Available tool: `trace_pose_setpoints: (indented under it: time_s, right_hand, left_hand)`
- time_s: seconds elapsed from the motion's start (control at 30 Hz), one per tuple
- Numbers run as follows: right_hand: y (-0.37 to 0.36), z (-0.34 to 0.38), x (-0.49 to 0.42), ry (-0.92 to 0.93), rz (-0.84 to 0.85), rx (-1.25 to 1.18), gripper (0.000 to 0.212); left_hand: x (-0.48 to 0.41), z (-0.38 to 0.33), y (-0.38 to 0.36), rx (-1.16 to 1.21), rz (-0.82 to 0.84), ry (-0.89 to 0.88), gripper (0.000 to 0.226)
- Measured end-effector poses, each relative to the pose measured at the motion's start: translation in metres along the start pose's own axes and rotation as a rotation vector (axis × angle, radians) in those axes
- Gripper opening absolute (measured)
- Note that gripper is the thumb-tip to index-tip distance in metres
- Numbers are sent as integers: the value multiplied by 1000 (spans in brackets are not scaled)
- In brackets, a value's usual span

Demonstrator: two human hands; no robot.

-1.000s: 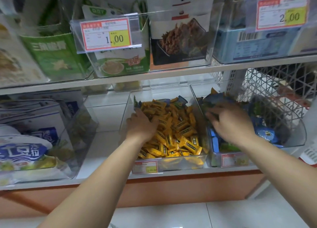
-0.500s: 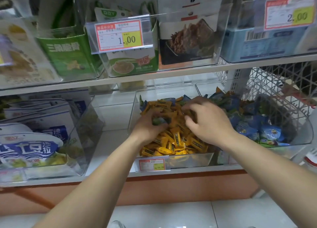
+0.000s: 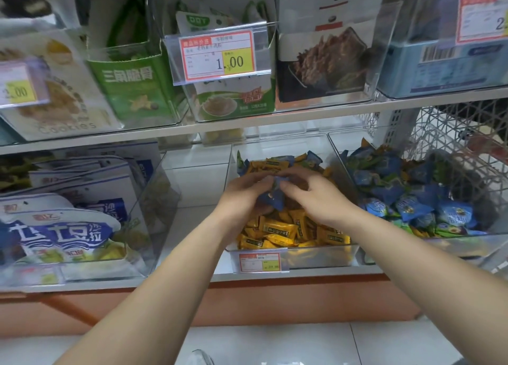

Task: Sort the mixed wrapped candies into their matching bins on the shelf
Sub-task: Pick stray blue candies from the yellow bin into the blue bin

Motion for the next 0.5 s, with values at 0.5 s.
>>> trace_pose_setpoints:
  time_s: [0.5]
  right_hand:
    - [32,6,23,-269,-65,-556,22]
  left_hand:
    - [20,-18,-39,-233,-48,-371,60]
Point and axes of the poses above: each hand's wrist, its own x-axis away from the middle knuckle, its own y-axis out of the back of the hand, z = x × y, the point moved 3 cm from there along -x, towards the middle knuckle, and after that the axes turned 2 degrees about x, right-handed, at the moved point
